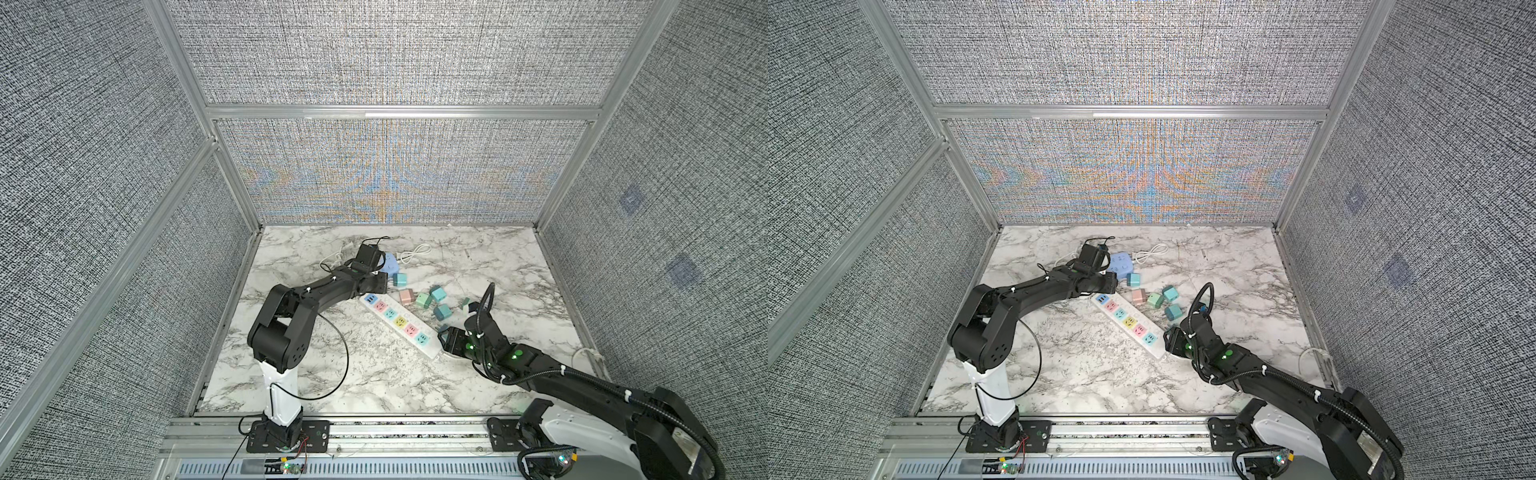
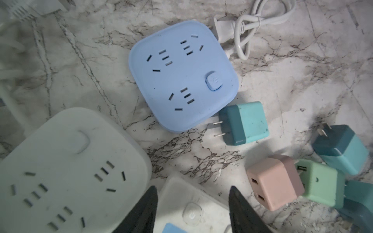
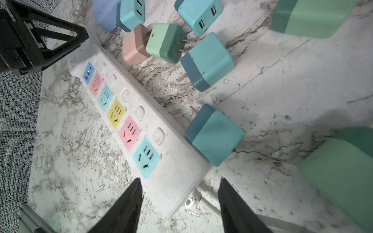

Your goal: Insert the plug

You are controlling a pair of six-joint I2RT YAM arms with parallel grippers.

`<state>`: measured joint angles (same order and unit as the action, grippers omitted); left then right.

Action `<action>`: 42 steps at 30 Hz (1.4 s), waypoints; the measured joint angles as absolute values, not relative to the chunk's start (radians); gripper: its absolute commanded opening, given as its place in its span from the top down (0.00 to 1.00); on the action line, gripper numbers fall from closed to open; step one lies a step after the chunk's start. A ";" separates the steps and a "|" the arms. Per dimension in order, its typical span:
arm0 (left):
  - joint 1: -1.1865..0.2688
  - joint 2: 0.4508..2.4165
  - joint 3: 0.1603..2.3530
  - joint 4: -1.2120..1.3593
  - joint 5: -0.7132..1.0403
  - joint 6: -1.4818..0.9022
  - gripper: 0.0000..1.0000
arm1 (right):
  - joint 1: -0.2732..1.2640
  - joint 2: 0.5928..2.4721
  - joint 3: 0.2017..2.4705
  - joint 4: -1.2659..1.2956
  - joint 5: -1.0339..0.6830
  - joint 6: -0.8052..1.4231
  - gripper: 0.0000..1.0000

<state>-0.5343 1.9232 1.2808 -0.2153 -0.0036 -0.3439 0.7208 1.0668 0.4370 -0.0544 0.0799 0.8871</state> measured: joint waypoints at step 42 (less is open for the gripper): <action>-0.674 1.666 0.867 -0.199 -0.189 -0.507 0.42 | 0.742 1.002 0.328 -0.012 0.139 0.951 0.35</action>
<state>-0.6739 1.6657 0.8669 -0.1993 -0.1886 -0.5068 0.7418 1.0019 0.3279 -0.0116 0.1387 0.9508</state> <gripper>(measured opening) 0.577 0.645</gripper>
